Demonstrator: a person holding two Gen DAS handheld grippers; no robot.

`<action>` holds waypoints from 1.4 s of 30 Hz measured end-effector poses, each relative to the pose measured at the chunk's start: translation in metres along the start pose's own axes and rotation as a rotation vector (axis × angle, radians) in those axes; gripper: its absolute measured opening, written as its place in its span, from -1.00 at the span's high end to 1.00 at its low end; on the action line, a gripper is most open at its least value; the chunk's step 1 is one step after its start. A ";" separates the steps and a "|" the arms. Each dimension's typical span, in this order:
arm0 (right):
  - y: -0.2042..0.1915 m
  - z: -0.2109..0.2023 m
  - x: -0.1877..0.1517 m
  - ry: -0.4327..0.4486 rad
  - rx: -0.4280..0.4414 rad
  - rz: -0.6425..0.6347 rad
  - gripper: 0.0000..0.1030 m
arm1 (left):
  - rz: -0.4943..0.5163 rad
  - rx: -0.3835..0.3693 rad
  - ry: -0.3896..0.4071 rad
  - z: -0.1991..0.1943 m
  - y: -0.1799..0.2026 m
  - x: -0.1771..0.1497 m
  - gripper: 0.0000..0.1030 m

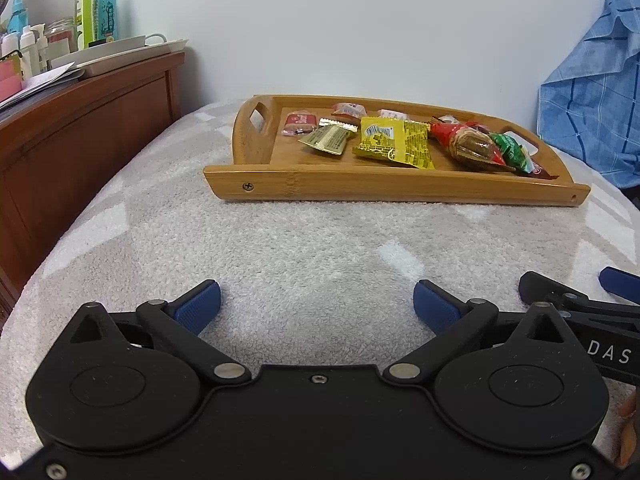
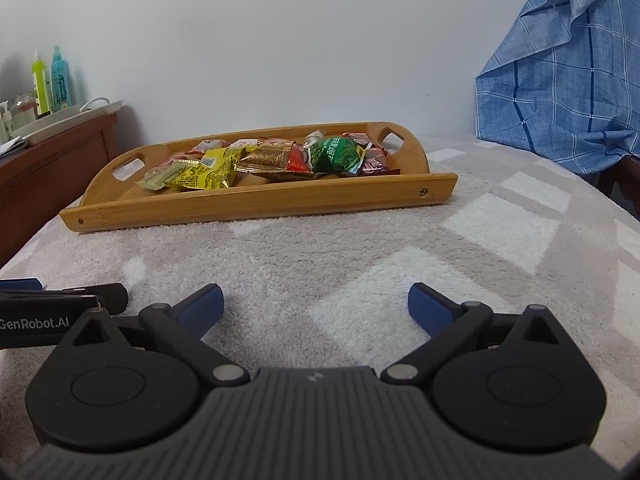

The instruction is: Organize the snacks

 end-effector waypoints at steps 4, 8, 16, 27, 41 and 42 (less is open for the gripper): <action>0.000 0.001 0.000 -0.003 -0.001 -0.002 -0.99 | 0.001 -0.004 0.000 0.000 0.000 0.000 -1.00; -0.001 0.001 0.000 -0.005 -0.005 -0.006 -0.99 | 0.000 -0.007 0.003 0.000 -0.001 0.000 -1.00; -0.001 0.002 0.000 -0.006 -0.008 -0.011 -0.99 | -0.001 -0.012 0.011 0.000 -0.001 -0.001 -1.00; -0.001 0.001 0.000 -0.006 -0.009 -0.011 -0.99 | -0.002 -0.011 0.012 0.000 -0.001 -0.001 -1.00; -0.001 0.001 0.000 -0.006 -0.009 -0.011 -0.99 | -0.002 -0.012 0.013 0.000 -0.001 -0.002 -1.00; -0.001 0.001 0.000 -0.006 -0.009 -0.011 -0.99 | -0.002 -0.012 0.013 0.000 -0.001 -0.002 -1.00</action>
Point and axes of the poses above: each gripper's, at about its wrist camera, not at the fingertips, and z roughly the way its jaws point, y to its right, x to its top, the point moved 9 cm from there along z, roughly the way its jaws point, and after that the axes turned 1 degree about -z, right-handed, at the moved point
